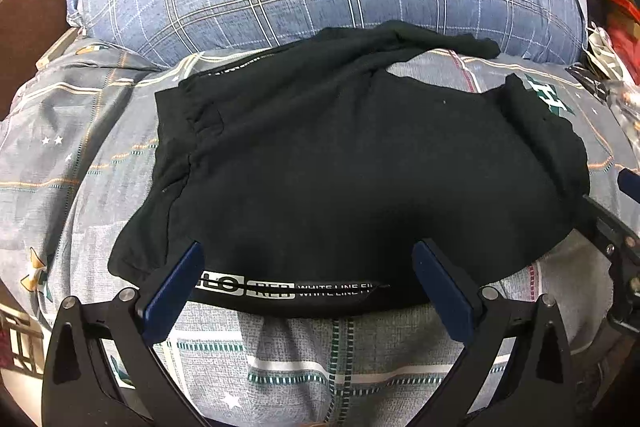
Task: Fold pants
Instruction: 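Lower both grippers to the black shorts' waistband edge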
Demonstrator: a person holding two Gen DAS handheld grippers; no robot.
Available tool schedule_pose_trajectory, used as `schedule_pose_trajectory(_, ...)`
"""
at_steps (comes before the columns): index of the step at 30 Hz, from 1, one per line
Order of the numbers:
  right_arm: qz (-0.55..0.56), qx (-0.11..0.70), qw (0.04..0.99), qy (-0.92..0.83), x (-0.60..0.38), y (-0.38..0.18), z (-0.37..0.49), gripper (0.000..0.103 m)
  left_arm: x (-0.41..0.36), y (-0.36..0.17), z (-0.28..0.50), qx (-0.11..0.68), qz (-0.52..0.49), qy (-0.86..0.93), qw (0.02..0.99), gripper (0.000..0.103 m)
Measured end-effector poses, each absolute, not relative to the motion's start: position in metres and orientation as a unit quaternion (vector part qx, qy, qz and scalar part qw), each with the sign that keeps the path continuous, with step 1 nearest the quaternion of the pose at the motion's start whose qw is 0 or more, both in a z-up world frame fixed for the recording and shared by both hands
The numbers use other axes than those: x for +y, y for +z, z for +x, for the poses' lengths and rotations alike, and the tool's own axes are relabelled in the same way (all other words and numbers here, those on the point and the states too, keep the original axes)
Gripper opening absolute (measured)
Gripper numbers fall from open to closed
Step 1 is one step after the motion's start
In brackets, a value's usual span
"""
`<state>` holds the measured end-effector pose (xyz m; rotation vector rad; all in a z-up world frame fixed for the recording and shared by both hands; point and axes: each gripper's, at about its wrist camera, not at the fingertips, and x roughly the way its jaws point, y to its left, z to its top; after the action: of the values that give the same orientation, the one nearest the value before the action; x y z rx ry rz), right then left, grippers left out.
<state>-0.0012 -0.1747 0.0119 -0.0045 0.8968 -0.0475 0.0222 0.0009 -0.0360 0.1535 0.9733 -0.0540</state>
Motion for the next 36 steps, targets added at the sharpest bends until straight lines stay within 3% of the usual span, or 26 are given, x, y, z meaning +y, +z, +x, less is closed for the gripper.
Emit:
schedule_pose_trajectory(16,0.052,0.530,0.846,0.018,-0.184,-0.017,0.009,0.101,0.002,-0.048,0.032,0.503,0.093,-0.023,0.859,0.103)
schedule_pose_trajectory(36,0.065,0.519,0.852,0.012,-0.192,-0.017,0.010,0.100,0.007,-0.054,0.038,0.524,0.090,-0.031,0.846,0.103)
